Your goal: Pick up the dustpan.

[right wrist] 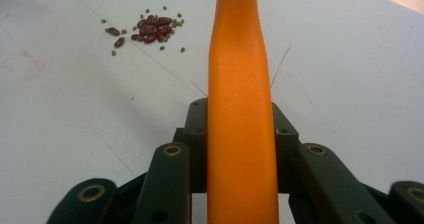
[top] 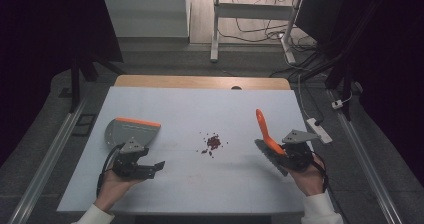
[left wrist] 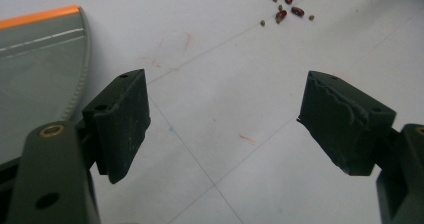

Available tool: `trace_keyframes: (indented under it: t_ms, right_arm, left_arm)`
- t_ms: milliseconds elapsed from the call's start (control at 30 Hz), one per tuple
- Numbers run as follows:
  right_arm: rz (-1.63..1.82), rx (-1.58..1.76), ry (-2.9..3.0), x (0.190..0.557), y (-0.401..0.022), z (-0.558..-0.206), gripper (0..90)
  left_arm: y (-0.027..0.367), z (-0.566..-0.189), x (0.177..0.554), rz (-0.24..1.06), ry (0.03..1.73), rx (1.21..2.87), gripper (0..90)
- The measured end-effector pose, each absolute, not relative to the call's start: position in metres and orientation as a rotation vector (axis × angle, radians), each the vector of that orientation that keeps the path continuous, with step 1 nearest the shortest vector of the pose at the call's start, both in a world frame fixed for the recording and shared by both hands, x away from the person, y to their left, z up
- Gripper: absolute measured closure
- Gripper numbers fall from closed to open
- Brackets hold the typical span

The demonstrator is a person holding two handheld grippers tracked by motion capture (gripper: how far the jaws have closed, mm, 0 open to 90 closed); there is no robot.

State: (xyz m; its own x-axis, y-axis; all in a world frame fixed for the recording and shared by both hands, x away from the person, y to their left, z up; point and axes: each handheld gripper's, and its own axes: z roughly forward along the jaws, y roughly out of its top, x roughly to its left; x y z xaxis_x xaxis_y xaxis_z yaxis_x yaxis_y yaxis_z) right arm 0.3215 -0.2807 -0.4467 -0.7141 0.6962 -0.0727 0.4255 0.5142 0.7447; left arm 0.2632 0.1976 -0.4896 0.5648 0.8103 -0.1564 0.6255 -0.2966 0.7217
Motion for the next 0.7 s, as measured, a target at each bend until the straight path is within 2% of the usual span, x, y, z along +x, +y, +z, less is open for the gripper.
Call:
trace_keyframes:
  t_ms: [433, 700]
  right_arm:
    - [1.103, 0.931, 2.377, 0.32, -0.285, -0.439, 70.1]
    - [1.08, 0.931, 2.385, 0.32, -0.281, -0.441, 70.1]
  left_arm:
    - [0.19, -0.462, 0.279, 0.306, 1.232, 1.998, 20.2]
    - [0.202, -0.454, 0.283, 0.337, 1.251, 2.064, 22.0]
